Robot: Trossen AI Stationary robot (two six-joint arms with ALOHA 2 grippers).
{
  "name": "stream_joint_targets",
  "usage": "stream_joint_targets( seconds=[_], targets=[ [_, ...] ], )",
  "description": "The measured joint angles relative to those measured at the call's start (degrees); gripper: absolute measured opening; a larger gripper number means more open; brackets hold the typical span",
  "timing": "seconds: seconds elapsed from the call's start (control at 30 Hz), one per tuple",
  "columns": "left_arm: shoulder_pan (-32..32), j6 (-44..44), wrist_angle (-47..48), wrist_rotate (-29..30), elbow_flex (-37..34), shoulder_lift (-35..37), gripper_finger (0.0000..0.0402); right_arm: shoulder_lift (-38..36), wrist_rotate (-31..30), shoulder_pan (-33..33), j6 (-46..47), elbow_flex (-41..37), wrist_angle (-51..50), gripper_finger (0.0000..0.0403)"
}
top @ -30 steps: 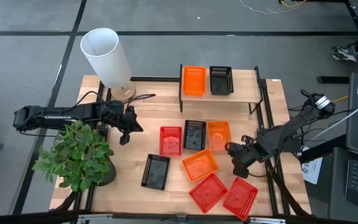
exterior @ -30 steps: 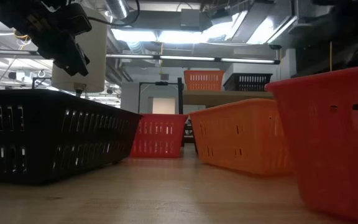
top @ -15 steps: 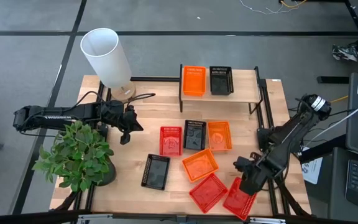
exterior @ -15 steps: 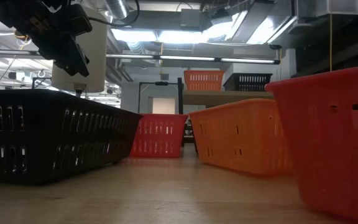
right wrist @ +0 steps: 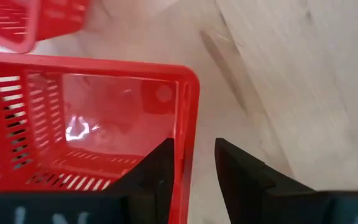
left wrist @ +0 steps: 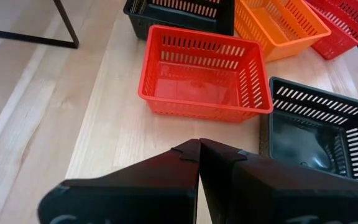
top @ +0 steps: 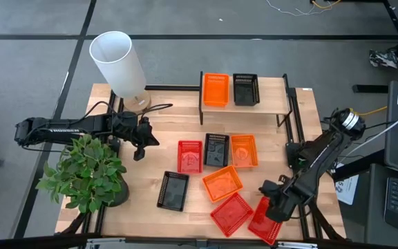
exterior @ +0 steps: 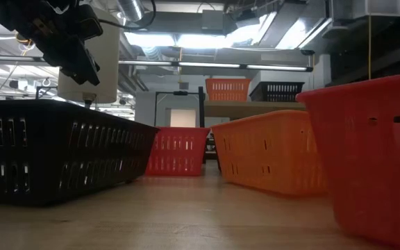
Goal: Stack baskets on shelf by color
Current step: Put the bottom right red bin on the shelf
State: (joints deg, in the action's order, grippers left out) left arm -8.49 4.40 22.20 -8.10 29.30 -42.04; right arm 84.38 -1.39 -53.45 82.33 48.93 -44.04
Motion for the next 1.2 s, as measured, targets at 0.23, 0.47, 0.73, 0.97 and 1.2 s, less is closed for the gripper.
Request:
stream_joint_targets(
  seconds=[0.23,0.47,0.73,0.97,1.2],
  targets=[
    [-0.01,0.00,0.00,0.00,0.00,0.00,0.0000,1.74,-1.61,0.20,0.28,0.04,-6.69,0.0116],
    [-0.01,0.00,-0.02,0.02,0.00,0.00,0.0000,1.74,-6.26,2.42,0.98,0.04,-22.08,0.0116],
    [-0.01,0.11,-0.02,0.09,0.00,0.00,0.0000,1.74,-18.01,5.66,-0.44,0.57,-26.36,0.0116],
    [-0.01,0.06,-0.02,0.16,0.00,0.00,0.0000,1.72,-11.34,3.43,-1.57,11.79,-24.81,0.0116],
    [0.02,0.00,-0.02,0.20,0.00,0.00,0.0000,4.55,-9.61,-1.67,-1.73,20.11,-18.83,0.0116]
  ],
)
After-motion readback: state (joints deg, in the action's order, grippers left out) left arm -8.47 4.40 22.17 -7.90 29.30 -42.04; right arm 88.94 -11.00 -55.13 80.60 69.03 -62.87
